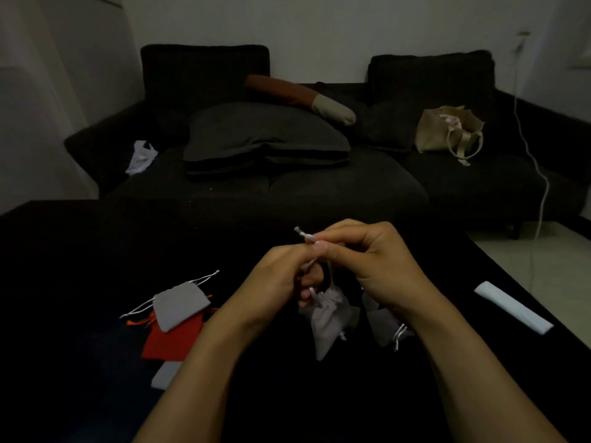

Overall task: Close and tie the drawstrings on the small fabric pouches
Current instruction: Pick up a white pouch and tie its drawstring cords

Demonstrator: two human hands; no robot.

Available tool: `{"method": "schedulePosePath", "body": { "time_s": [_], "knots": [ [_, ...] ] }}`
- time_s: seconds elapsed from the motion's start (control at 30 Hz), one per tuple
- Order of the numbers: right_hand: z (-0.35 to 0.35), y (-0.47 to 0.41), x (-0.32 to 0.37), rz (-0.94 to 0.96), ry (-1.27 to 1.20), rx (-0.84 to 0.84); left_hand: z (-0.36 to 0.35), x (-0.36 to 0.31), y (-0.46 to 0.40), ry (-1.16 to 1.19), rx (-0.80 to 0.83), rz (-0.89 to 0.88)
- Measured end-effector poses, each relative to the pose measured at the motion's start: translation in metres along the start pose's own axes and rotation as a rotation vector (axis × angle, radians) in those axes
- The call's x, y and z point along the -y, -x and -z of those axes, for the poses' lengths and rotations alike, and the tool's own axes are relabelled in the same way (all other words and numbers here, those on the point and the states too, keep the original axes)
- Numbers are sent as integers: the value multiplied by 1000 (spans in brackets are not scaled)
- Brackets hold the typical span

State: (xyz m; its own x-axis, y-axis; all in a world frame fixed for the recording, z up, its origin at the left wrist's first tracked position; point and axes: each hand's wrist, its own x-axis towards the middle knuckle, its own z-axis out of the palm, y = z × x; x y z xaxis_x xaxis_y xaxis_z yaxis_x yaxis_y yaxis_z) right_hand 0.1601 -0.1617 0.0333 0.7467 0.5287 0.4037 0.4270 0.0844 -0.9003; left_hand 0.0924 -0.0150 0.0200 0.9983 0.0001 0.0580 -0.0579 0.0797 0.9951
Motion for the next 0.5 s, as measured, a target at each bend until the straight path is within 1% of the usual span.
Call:
{"method": "schedulePosePath", "body": {
  "time_s": [0.07,0.13,0.37,0.5],
  "knots": [
    [-1,0,1,-22,43,53,-3,4,-2,-51,-82,-31],
    [-1,1,0,-50,72,76,-5,7,-4,-90,-97,-35],
    [1,0,-2,-164,14,-13,-6,4,-3,-182,-138,-28],
    [0,0,-2,-212,120,6,-7,0,-1,-173,-140,27]
  ]
}}
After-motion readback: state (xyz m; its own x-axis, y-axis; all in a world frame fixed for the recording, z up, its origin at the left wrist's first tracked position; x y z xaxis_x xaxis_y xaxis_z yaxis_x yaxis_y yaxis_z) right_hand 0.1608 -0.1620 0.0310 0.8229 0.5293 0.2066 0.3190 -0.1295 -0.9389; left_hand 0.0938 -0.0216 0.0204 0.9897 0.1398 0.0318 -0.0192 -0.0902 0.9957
